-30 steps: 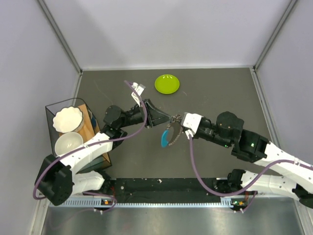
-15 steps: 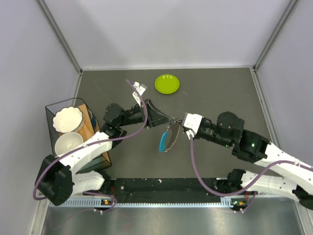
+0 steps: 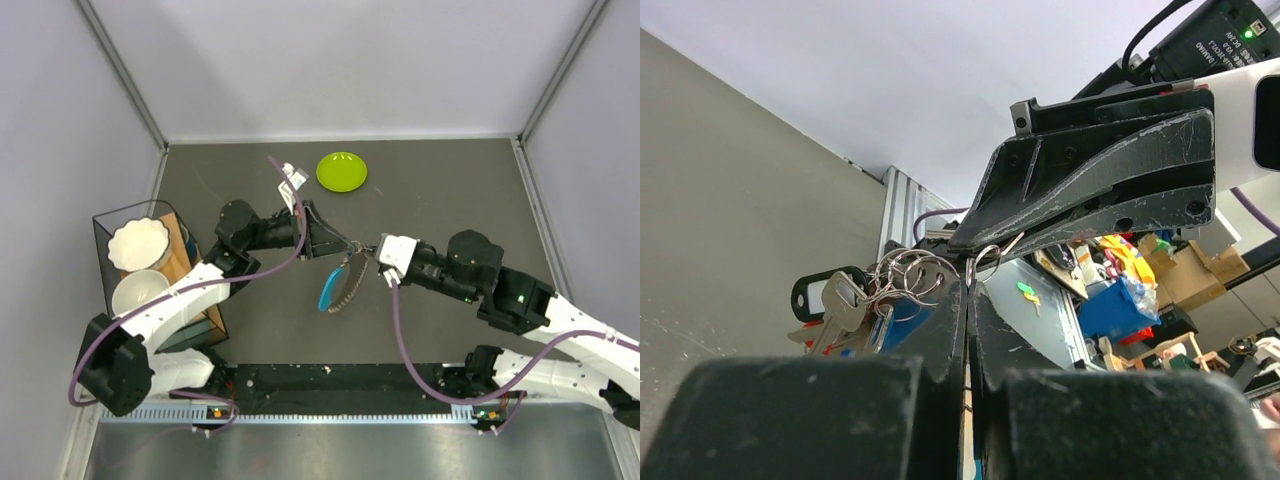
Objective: Remove the keys from the keyring
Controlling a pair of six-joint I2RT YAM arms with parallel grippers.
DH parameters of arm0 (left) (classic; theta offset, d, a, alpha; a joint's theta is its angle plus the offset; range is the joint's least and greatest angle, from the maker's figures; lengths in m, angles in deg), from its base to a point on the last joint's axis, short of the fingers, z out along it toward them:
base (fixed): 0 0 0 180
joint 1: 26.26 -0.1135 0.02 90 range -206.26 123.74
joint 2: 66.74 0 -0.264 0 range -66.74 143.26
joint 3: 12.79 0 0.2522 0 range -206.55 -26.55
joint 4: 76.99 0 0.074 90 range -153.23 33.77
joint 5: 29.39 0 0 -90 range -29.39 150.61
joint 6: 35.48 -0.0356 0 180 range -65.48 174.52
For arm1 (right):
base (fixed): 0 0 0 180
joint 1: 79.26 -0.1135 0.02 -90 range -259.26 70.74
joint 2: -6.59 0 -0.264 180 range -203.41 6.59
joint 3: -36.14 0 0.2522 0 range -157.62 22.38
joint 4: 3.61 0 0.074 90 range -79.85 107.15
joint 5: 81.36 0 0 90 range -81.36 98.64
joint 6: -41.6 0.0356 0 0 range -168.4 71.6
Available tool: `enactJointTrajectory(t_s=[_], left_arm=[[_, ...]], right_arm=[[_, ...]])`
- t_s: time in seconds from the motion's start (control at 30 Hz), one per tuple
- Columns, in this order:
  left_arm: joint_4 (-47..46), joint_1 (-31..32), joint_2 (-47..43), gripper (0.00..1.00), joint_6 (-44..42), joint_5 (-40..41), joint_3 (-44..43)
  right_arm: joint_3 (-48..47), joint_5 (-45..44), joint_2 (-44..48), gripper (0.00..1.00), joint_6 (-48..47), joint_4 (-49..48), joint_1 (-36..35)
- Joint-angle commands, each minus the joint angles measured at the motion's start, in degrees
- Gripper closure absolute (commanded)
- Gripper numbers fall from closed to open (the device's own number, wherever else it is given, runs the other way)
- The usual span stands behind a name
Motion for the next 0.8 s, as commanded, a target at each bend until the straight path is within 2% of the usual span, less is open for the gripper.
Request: enactJointTrajectory(t_s=[0.0, 0.17, 0.33, 0.43, 0.57, 0.67, 0.77], left_arm=[[5.8, 0.0, -0.4, 1.00, -4.1, -7.0, -1.0], [7.4, 0.0, -1.1, 1.00, -6.6, -5.4, -1.3], [6.1, 0.0, -1.6, 1.00, -5.4, -3.4, -1.6], [3.6, 0.0, -1.6, 1.00, -2.0, -2.2, -1.3], [-7.3, -0.1, -0.1, 1.00, 9.2, -0.5, 0.2], [-9.9, -0.2, 0.0, 1.00, 13.4, 2.1, 1.2], [-9.7, -0.2, -0.8, 1.00, 13.9, 4.4, 1.6]], right_arm=[[-3.5, -6.0, 2.8, 1.00, 0.2, -10.0, 2.2], [-4.6, -3.3, 2.0, 1.00, 5.1, -9.5, 2.2], [-4.0, -2.3, 0.9, 1.00, 7.9, -9.5, 2.2], [-3.5, -1.7, 0.7, 1.00, 8.5, -9.6, 2.2], [-2.8, -1.9, 0.3, 1.00, 8.4, -9.9, 2.2], [-2.9, -1.4, 0.2, 1.00, 8.8, -10.3, 2.2], [-2.6, -1.3, 0.2, 1.00, 9.3, -10.9, 2.2]])
